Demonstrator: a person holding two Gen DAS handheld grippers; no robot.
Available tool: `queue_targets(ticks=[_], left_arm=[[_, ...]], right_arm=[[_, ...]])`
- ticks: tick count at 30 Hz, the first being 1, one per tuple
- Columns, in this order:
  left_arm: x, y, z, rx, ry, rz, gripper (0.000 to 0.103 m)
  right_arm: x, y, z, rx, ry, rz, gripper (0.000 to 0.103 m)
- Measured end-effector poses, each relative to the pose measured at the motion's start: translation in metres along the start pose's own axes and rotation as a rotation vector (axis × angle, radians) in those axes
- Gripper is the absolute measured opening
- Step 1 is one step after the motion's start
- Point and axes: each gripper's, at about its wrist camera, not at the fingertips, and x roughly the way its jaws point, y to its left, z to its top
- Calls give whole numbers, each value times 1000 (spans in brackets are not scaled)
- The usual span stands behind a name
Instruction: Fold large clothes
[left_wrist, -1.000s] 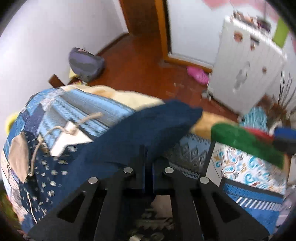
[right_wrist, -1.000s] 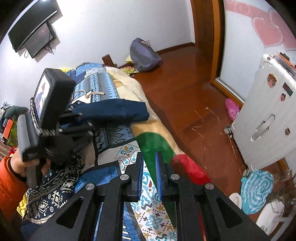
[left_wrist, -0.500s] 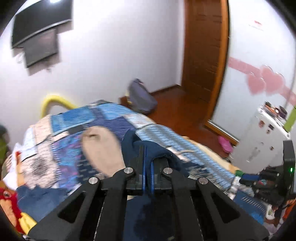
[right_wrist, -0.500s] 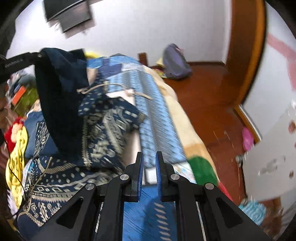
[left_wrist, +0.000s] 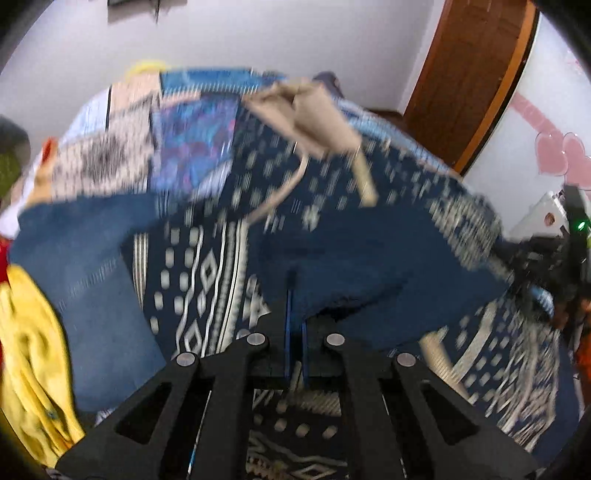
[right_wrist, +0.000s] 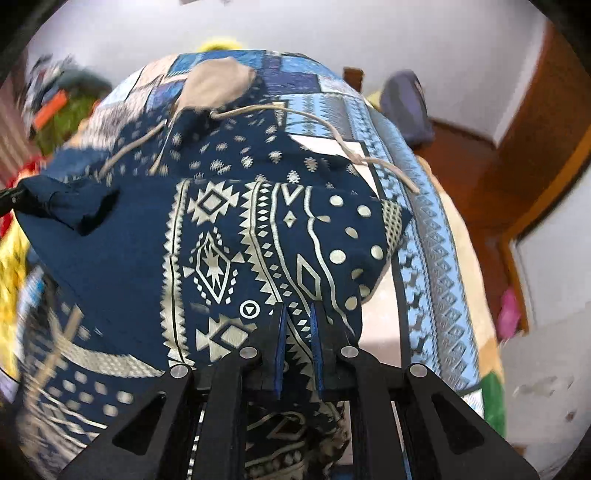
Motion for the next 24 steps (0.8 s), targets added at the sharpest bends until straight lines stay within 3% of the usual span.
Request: queue_targets(ticks=[5, 8, 10, 11, 12, 13, 15, 17, 24], left_arm=[[26, 16, -40, -36, 78, 27, 18], [25, 14, -50, -31, 55, 35, 19], [23, 10, -51, -21, 61, 59, 19], [22, 7, -51, -9, 64, 74, 20], [20, 3, -50, 9, 69, 87, 20], [17, -5, -50, 46, 73, 110, 22], [13, -14, -48, 92, 73, 138, 36], [8, -28, -44, 138, 43, 163, 60], [35, -54, -20, 241, 34, 232, 62]], right_arm=[[-4, 19, -11, -114, -19, -138, 9], [-9, 19, -15, -143, -24, -196, 9], [-12, 14, -20, -137, -21, -231, 30], [-13, 10, -21, -131, -28, -265, 62], [-16, 5, -25, -125, -48, -313, 86], [-18, -1, -29, -118, -61, -317, 88], [-20, -17, -35, -64, -35, -222, 88], [-26, -30, -37, 8, -29, -153, 88], [-47, -38, -23, 129, -47, 13, 88]])
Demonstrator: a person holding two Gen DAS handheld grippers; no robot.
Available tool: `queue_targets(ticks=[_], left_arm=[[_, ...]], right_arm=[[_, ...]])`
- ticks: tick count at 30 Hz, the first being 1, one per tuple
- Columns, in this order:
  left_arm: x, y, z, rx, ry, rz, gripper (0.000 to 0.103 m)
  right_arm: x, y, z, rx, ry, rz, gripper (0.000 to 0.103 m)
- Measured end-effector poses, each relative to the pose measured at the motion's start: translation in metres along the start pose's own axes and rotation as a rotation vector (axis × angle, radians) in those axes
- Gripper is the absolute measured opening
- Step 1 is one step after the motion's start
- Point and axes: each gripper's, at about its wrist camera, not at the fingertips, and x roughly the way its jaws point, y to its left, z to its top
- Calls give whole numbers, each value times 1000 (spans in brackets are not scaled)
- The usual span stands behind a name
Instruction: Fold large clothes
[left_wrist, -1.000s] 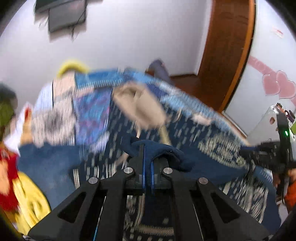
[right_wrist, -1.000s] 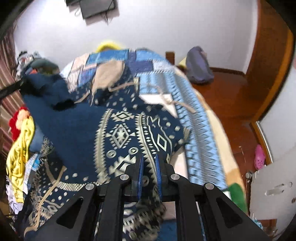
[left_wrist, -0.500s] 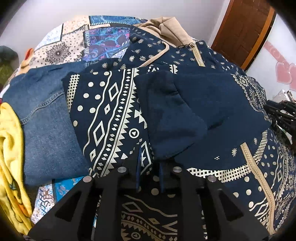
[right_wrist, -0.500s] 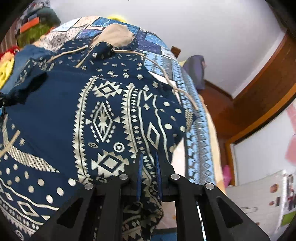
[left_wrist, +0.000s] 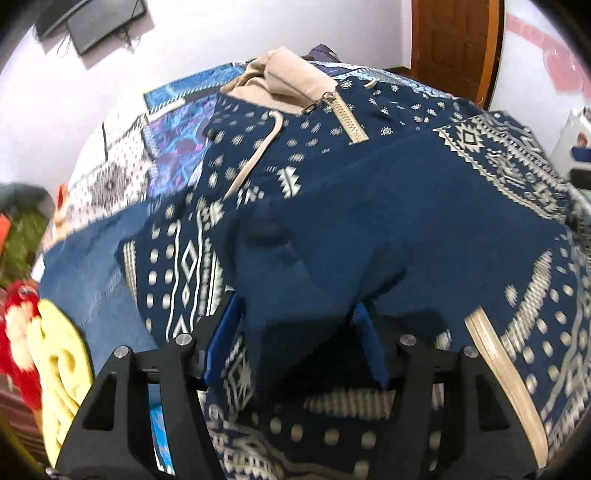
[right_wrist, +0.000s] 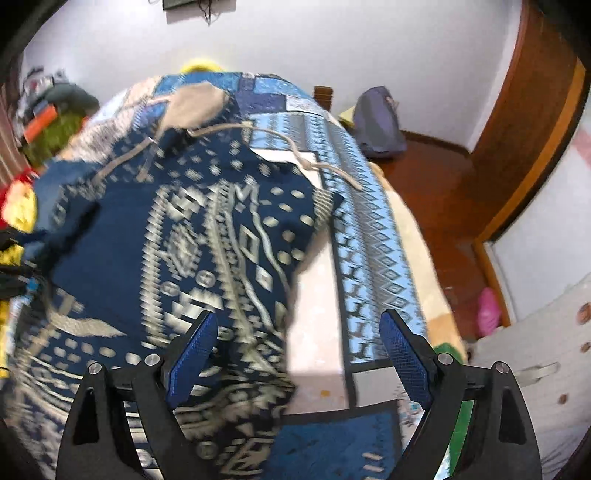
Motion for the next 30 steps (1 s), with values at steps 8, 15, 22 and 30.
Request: queue_targets(ticks=[8, 15, 22, 30], left_arm=[[2, 27, 23, -166, -37, -92, 16], [-24, 102, -3, -423, -82, -172, 16], [-8, 130, -48, -455, 39, -129, 16], [7, 139, -84, -490, 117, -101, 40]], right_arm=[[-9, 16, 8, 8, -10, 59, 88], [-1, 18, 13, 6, 4, 76, 88], [37, 18, 11, 33, 103, 67, 88], [55, 4, 5, 86, 177, 79, 88]])
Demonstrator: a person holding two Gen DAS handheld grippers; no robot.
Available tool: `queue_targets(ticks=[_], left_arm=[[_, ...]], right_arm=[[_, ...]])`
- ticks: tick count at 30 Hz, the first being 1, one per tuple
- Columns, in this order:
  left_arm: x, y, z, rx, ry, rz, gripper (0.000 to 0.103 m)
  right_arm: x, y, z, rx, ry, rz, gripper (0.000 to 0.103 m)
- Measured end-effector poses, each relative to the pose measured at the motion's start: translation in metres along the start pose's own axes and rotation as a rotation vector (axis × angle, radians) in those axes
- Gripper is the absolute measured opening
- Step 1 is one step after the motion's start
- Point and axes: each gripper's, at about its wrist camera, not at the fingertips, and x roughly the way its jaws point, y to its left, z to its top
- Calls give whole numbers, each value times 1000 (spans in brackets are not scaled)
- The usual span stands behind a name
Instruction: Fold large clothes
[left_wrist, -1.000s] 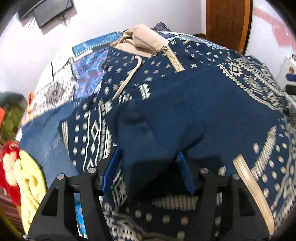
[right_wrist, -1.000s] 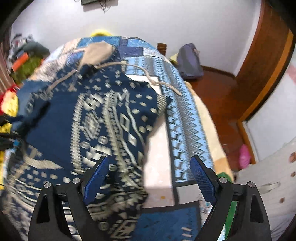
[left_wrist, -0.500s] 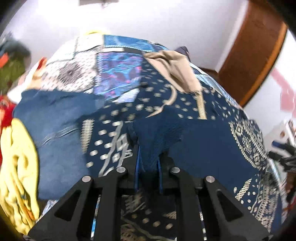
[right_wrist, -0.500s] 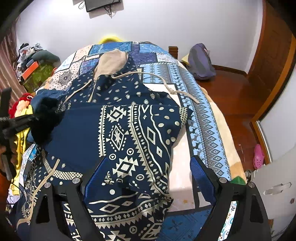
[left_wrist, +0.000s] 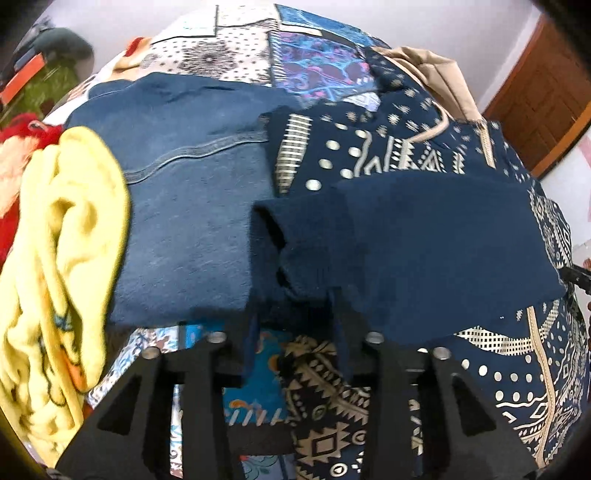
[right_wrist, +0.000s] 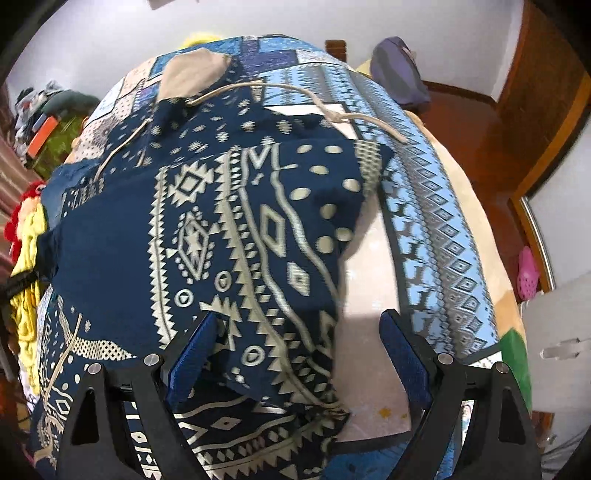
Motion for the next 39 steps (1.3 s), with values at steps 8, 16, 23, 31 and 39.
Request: queue_targets(ticks=[8, 16, 23, 31, 39], left_arm=[[-53, 3, 12, 22, -112, 8, 45], [-105, -40, 69, 121, -290, 17, 64], [-101, -87, 136, 173, -356, -26, 75], [-15, -127, 191, 230, -241, -45, 75], [86, -124, 244, 106, -80, -79, 75]], right_arm=[[-31, -4, 12, 6, -58, -14, 88], [-85, 28, 57, -67, -243, 20, 88], [-92, 67, 114, -144, -338, 57, 88], [-25, 98, 183, -161, -283, 69, 88], [90, 99, 252, -41, -94, 99, 88]])
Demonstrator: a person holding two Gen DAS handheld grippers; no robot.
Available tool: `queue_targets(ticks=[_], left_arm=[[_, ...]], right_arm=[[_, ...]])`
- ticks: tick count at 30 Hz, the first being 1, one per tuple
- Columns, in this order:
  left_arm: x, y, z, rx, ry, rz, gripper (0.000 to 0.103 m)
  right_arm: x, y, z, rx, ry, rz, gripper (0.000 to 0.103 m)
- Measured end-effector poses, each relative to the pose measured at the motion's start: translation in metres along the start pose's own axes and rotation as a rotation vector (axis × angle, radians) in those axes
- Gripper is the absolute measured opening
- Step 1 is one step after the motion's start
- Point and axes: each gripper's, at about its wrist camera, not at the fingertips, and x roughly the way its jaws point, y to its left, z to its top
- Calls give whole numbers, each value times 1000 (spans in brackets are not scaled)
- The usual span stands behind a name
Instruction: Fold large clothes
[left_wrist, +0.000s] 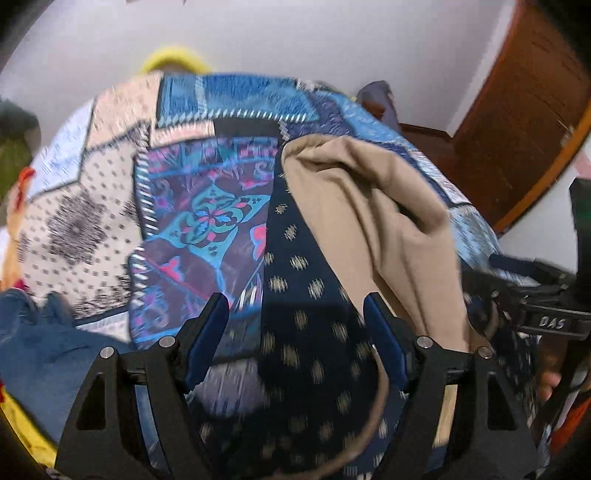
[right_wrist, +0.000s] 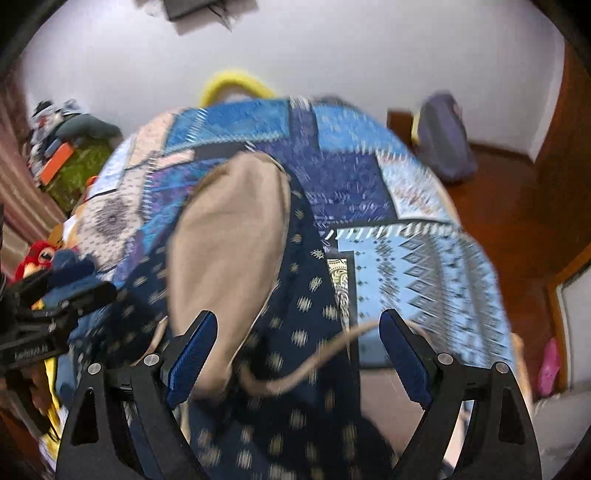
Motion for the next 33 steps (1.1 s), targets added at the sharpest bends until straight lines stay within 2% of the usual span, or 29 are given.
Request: queue_targets(ticks=[4, 5, 7, 9, 11, 12, 14, 18, 22, 28, 33], left_arm=[[36, 11, 13, -87, 50, -67, 74], [43, 13, 14, -99, 59, -65, 67], [52, 15, 15, -120, 56, -63, 64], [50, 16, 15, -130, 22, -69, 57], [48, 14, 15, -114, 14, -83, 29], [46, 12, 16, -107, 14, -91, 20], [36, 6, 15, -76, 10, -76, 11], [-7, -7, 11, -13, -44, -78, 10], [-63, -27, -2, 72, -93, -80, 10], [-138, -52, -42, 177, -136, -89, 10], [-174, -60, -84, 220, -133, -119, 10]], right_arm=[[47, -12, 18, 88, 73, 37, 86], [57, -16, 23, 118, 75, 43, 80], [62, -20, 28, 149, 50, 28, 67], [66, -20, 33, 145, 38, 13, 35], [69, -17, 32, 137, 36, 33, 20], [69, -15, 31, 126, 31, 31, 11], [64, -6, 27, 75, 19, 0, 8], [37, 3, 20, 19, -9, 7, 7], [-22, 13, 6, -41, -78, 49, 7], [-93, 24, -32, -88, -123, 100, 7], [-144, 35, -84, -134, -154, 122, 7]])
